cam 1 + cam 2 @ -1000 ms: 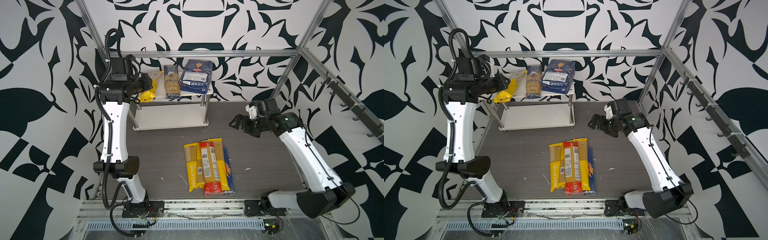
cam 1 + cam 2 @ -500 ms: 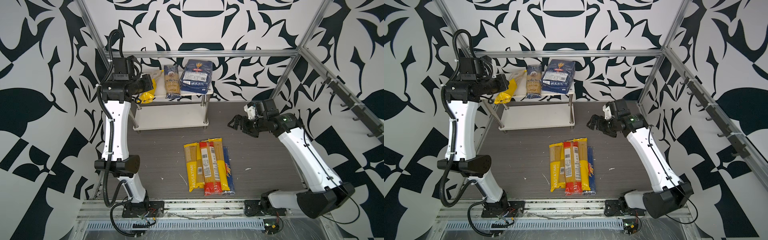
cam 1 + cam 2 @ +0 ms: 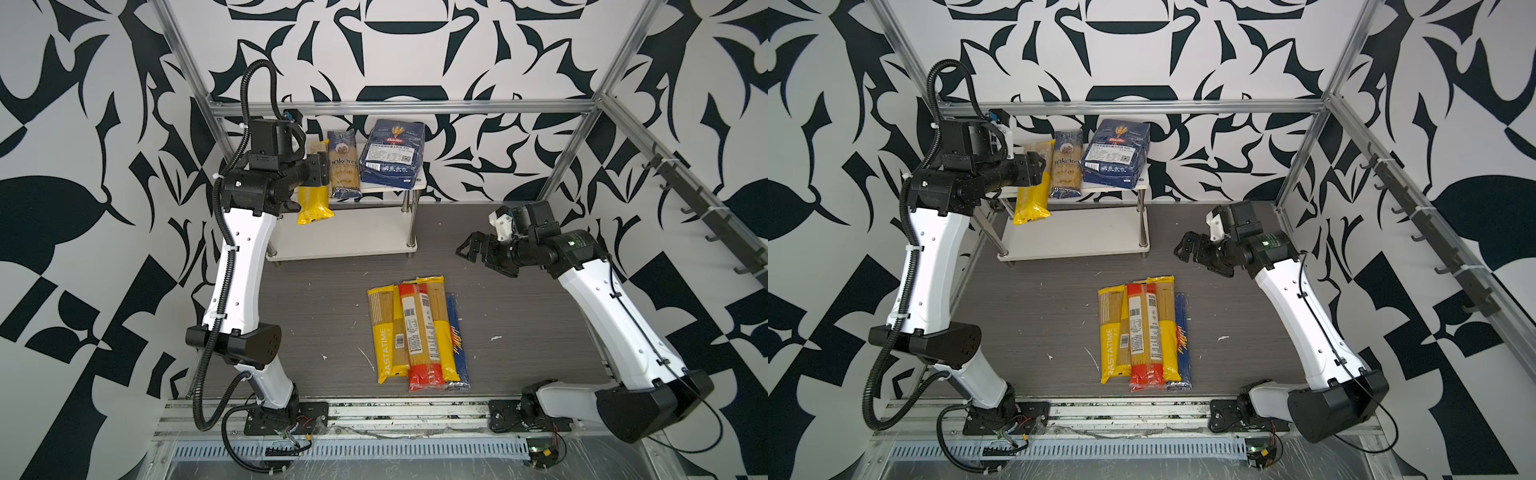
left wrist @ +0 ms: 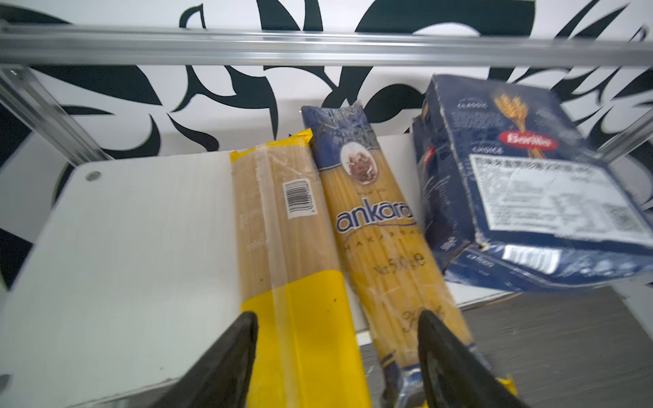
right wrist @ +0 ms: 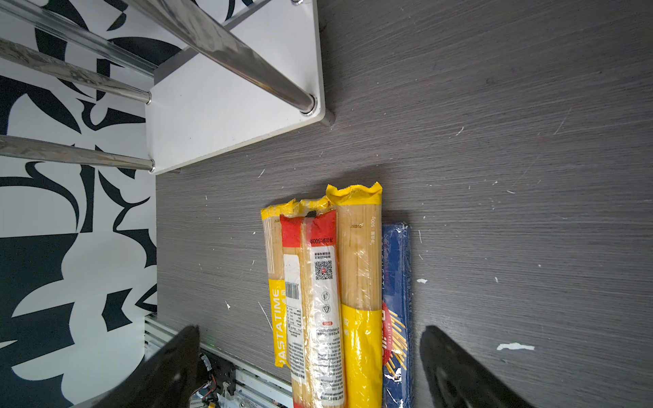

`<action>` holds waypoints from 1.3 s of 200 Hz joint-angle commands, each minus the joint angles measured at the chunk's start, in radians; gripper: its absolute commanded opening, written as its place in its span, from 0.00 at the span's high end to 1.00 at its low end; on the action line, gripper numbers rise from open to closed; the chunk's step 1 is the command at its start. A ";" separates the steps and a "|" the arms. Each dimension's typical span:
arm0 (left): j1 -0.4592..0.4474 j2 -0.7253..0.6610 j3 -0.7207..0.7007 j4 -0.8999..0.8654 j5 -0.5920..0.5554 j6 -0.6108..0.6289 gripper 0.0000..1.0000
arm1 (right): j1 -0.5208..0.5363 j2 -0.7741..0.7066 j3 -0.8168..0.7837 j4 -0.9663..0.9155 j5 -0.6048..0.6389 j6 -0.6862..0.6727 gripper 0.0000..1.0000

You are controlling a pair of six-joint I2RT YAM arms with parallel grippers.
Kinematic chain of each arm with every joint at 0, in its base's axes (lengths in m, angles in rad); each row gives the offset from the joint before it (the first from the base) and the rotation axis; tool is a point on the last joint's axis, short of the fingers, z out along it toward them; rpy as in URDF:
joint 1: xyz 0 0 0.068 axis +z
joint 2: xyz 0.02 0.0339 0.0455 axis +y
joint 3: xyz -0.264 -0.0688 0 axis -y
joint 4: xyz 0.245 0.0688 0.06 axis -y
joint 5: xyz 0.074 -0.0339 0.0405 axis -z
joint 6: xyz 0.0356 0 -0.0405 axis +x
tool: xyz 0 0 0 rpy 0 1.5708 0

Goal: Arrange pasta packages on shelves
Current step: Place the pasta bag on the shelf, then move the pasta bag to the shelf.

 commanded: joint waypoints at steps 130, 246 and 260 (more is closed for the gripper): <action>0.001 -0.228 -0.048 -0.237 0.024 -0.164 0.46 | 0.003 0.006 0.046 -0.034 -0.029 -0.045 0.00; 0.000 -0.559 -0.633 -0.088 0.165 -0.469 0.35 | 0.004 0.035 0.123 -0.108 -0.083 -0.125 0.00; 0.001 -0.557 -0.666 -0.060 0.170 -0.473 0.43 | 0.004 0.019 0.115 -0.116 -0.081 -0.132 0.00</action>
